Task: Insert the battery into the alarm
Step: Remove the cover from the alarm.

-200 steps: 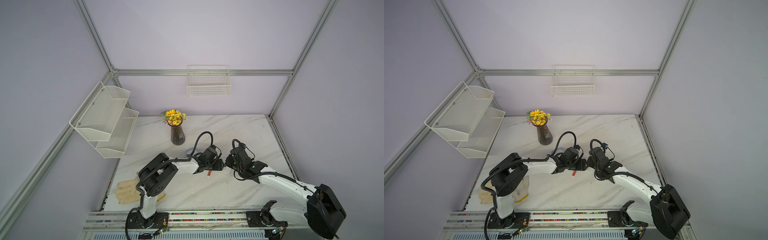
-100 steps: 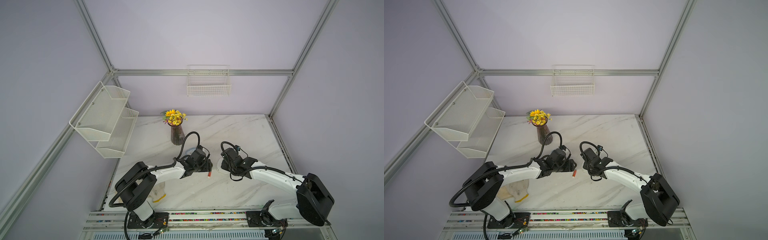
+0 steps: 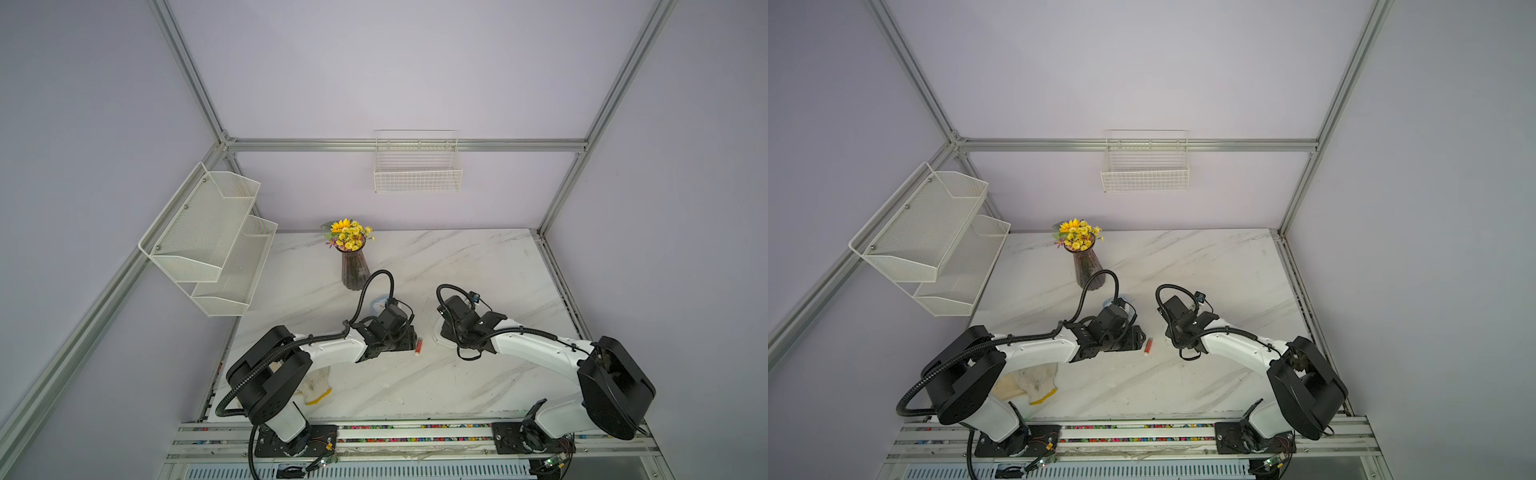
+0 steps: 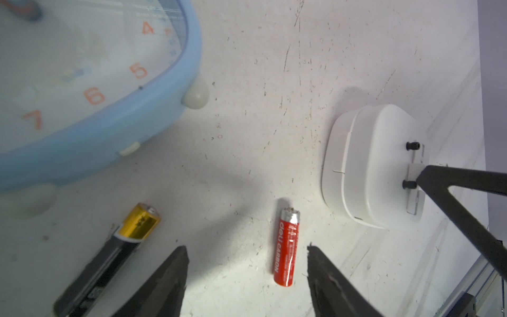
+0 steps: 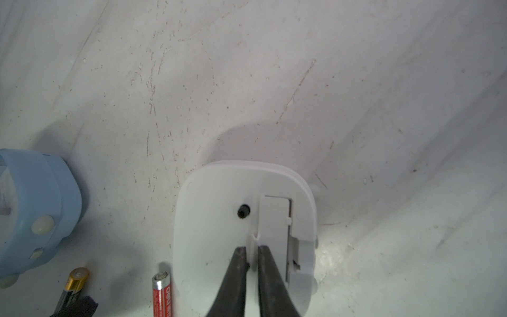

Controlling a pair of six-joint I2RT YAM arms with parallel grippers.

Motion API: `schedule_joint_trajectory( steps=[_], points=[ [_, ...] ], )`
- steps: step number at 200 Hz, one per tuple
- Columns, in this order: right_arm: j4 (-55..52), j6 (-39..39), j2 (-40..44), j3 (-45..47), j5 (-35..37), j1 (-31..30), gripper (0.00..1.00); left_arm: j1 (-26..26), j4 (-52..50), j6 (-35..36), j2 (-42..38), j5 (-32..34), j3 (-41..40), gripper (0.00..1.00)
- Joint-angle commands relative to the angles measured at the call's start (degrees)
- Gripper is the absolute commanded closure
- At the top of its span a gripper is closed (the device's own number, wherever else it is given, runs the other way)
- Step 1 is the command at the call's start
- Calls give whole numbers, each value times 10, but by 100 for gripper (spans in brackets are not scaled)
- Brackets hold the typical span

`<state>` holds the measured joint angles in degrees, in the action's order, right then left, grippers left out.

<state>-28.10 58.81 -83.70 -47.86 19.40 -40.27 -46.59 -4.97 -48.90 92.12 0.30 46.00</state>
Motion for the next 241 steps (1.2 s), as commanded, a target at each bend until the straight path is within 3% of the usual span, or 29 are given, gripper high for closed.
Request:
schedule_joint_trajectory(
  steps=[1,131,173,241],
  points=[
    [-19,20,-8,-12,23,-3,86,-4,8,-8,-18,11,4,31],
    [-17,34,-29,-4,27,-3,90,-18,-8,6,-4,10,23,30],
    [-24,36,-3,-3,29,-3,97,-24,-32,26,7,11,46,30],
    [-33,8,74,8,57,15,97,-43,-132,82,36,32,107,29]
  ],
)
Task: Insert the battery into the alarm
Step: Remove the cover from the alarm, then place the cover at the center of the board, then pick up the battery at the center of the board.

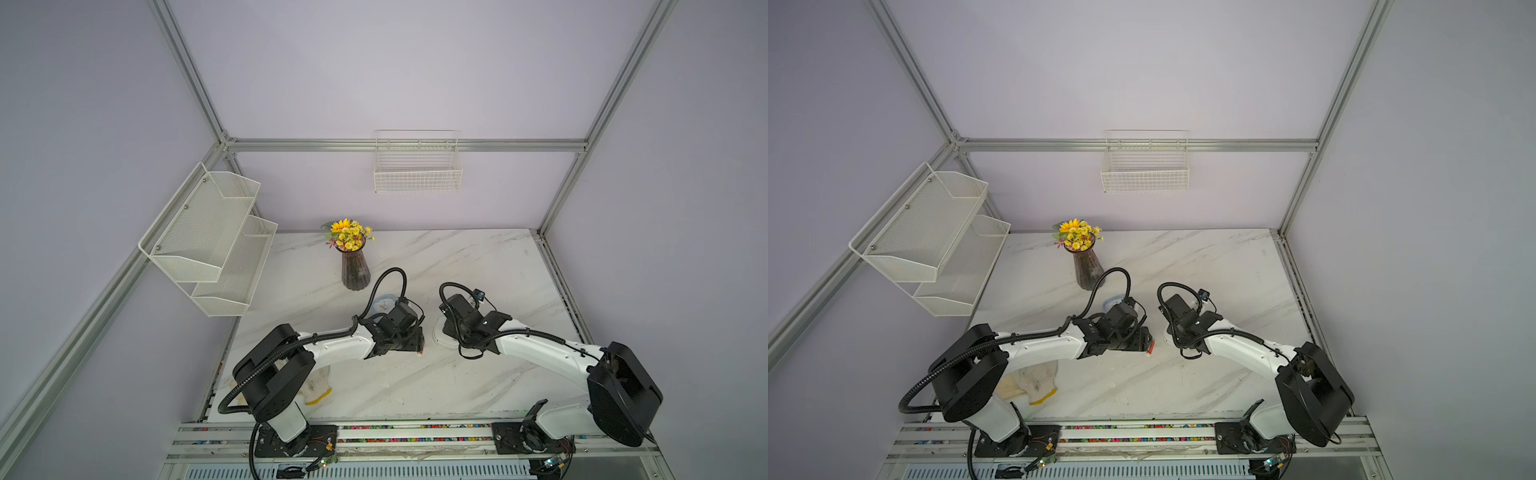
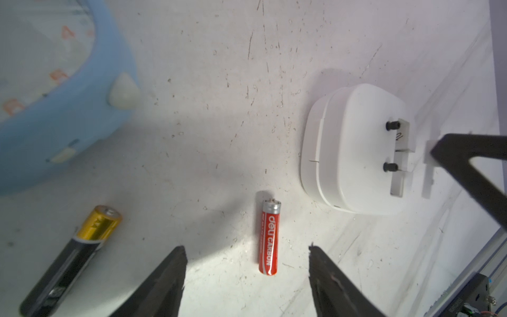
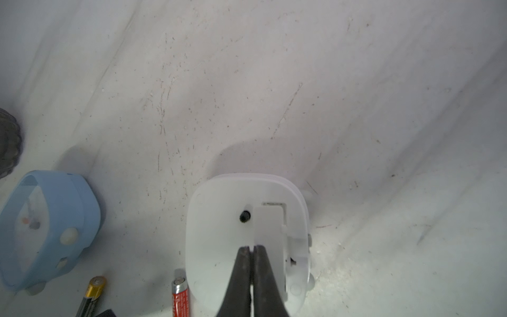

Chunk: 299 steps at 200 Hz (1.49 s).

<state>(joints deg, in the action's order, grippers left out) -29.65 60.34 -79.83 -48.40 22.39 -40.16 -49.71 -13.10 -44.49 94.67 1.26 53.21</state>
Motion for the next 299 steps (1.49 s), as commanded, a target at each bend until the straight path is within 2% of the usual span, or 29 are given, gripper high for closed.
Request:
schedule_joint_trajectory(
  steps=[1,59,113,135,194,225,256,299],
  points=[
    [-18,-7,36,15,27,15,97,-12,-52,39,11,23,36,29],
    [-10,-40,68,71,5,117,97,-30,-107,66,59,20,93,31],
    [55,-43,38,119,-46,154,96,-43,-169,71,111,48,157,39],
    [67,-40,28,129,-55,162,94,-47,-182,73,121,54,168,42],
    [73,-34,49,146,-63,171,74,-58,-215,74,152,68,197,52],
    [67,-35,84,148,-70,172,73,-62,-228,73,166,72,207,57],
    [48,-44,123,137,-67,172,73,-67,-244,76,176,83,218,68],
    [34,-47,160,125,-70,172,73,-77,-266,78,184,97,224,72]
  ],
)
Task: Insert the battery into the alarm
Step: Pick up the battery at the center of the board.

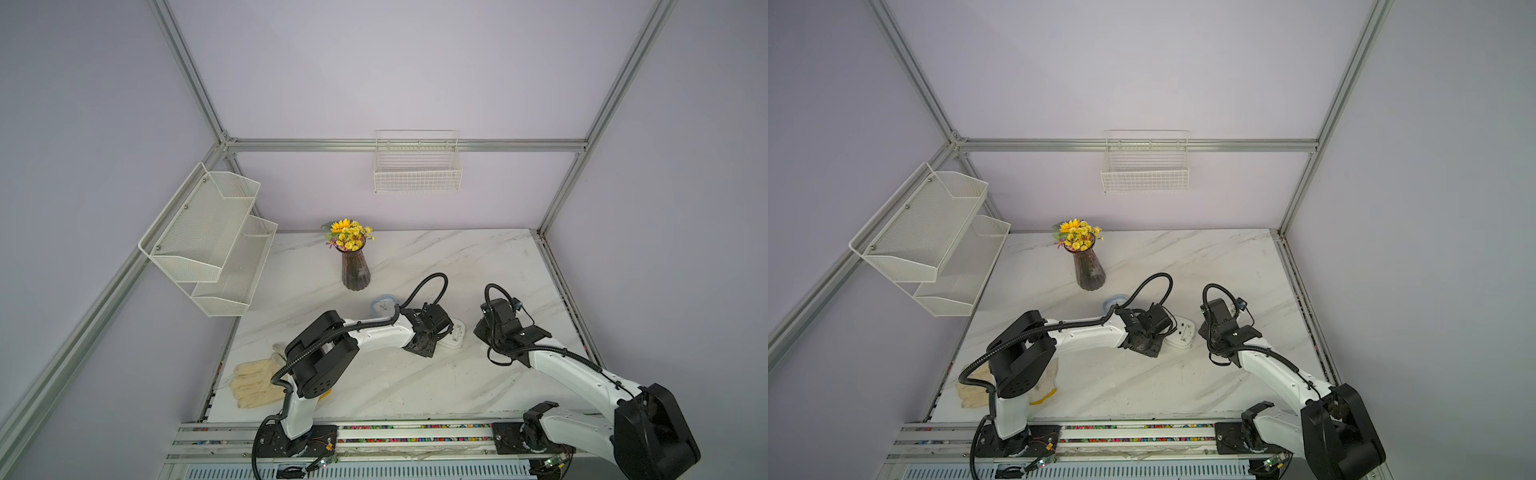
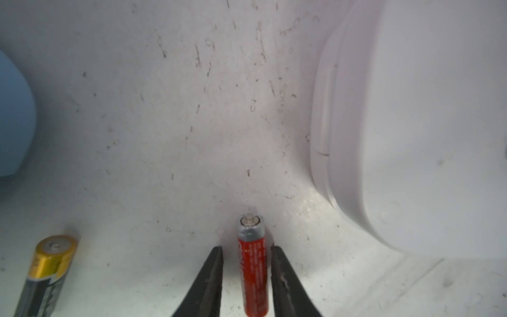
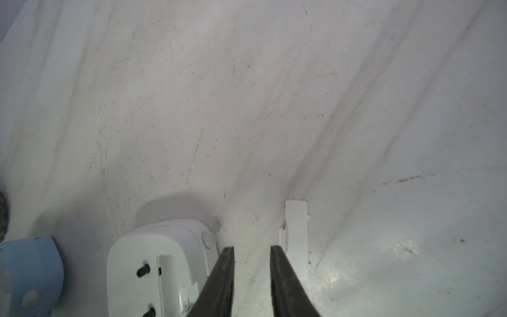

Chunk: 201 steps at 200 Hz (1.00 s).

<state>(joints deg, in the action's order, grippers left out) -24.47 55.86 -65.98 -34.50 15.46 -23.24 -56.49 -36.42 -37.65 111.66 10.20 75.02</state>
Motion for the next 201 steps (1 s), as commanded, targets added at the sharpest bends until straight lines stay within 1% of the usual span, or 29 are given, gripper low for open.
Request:
schedule_joint_trajectory(
  steps=[1,16,35,49,62,74,87,100,124,151,162,165,171,181,201],
  points=[
    [-18,-2,23,-14,-1,2,73,-9,-34,9,14,8,7,72],
    [-18,-5,41,-16,-10,3,73,-12,-36,12,11,8,6,76],
    [-13,-19,63,-18,-27,3,72,-13,-37,10,1,15,6,84],
    [-2,-37,77,-22,-51,3,72,-13,-30,10,-12,24,5,92],
    [16,-57,94,-21,-76,3,72,-13,-24,19,-28,36,7,95],
    [38,-73,114,-20,-103,3,67,-13,-22,27,-46,52,14,100],
    [66,-90,133,-20,-152,2,62,-13,-14,46,-73,69,22,100],
    [92,-106,147,-19,-197,3,57,-13,23,69,-118,74,6,100],
    [127,-115,162,-26,-284,3,52,-13,183,122,-231,57,-89,100],
    [137,-121,166,-70,-352,1,50,-13,449,210,-355,18,-240,100],
    [132,-126,166,-93,-365,0,50,-13,569,249,-385,-4,-302,100],
    [129,-128,165,-101,-367,-1,50,-13,602,274,-391,-10,-317,100],
    [122,-131,163,-115,-369,-4,50,-13,656,300,-398,-20,-341,100],
    [105,-134,155,-141,-371,-9,50,-13,689,330,-404,-29,-355,100],
    [61,-148,126,-194,-360,-43,51,-13,691,371,-406,-43,-352,100]
  ],
)
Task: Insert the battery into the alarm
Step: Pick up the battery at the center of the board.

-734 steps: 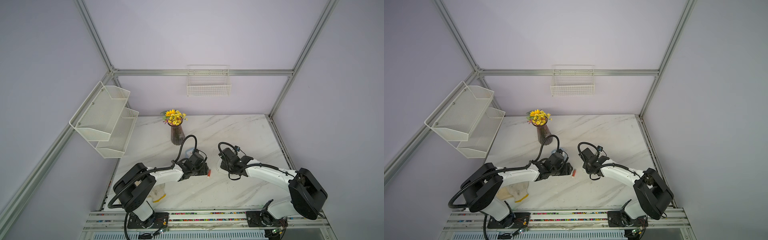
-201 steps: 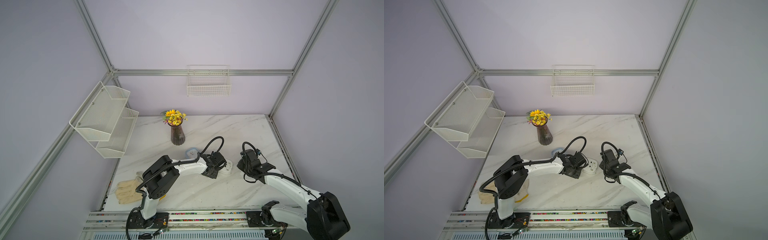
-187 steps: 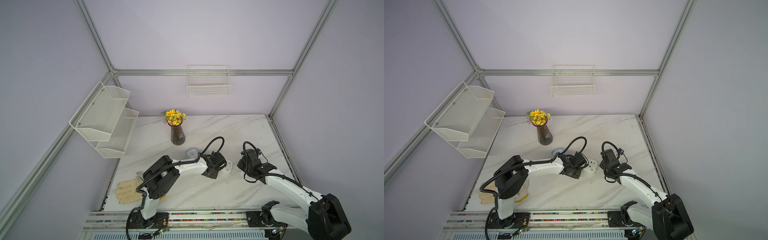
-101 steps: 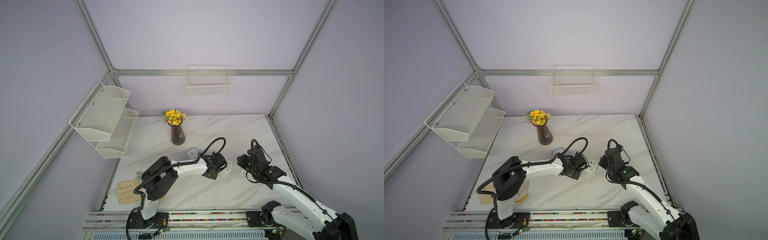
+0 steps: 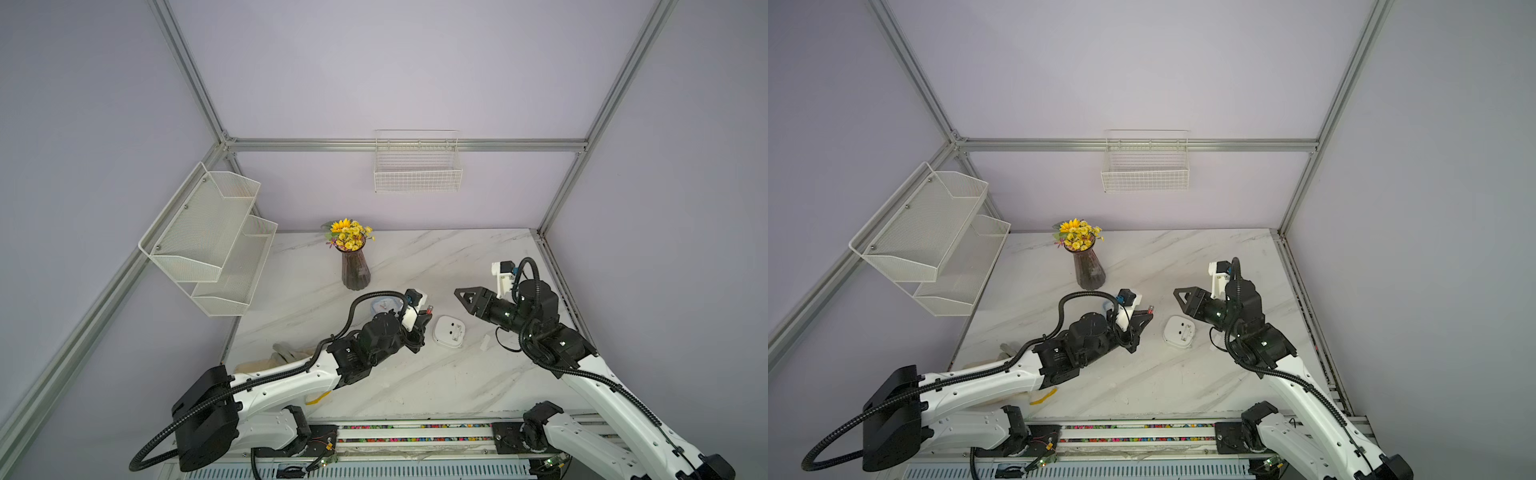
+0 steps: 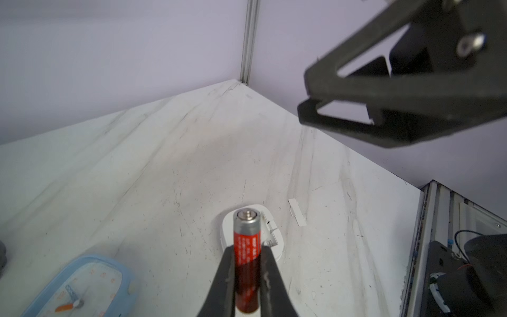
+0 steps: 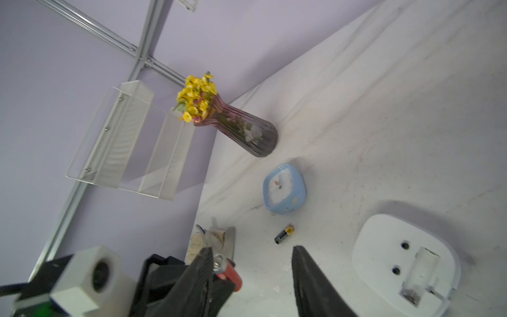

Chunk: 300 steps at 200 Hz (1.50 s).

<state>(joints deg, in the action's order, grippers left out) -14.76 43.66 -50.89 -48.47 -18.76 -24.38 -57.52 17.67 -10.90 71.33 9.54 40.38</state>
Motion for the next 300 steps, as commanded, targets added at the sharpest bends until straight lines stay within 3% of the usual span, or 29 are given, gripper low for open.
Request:
schedule_joint_trajectory(
  steps=[1,31,51,74,150,202,300],
  points=[
    [-37,-28,-26,-58,-15,-35,51,-3,150,105,-4,-37,-6,100],
    [-129,-62,-74,-135,109,-146,52,-3,188,130,-6,-26,-20,100],
    [-168,-65,-100,-163,167,-184,56,-3,212,129,-11,-26,-32,100],
    [-180,-66,-121,-180,192,-208,65,-3,222,127,-15,-12,-39,100],
    [-231,-67,-138,-203,277,-233,63,-3,218,120,-26,35,-52,100],
    [-201,-65,-147,-195,245,-233,63,-3,211,118,-27,32,-51,100],
    [-178,-60,-167,-185,233,-233,78,-3,210,101,-25,23,-44,100]
  ],
)
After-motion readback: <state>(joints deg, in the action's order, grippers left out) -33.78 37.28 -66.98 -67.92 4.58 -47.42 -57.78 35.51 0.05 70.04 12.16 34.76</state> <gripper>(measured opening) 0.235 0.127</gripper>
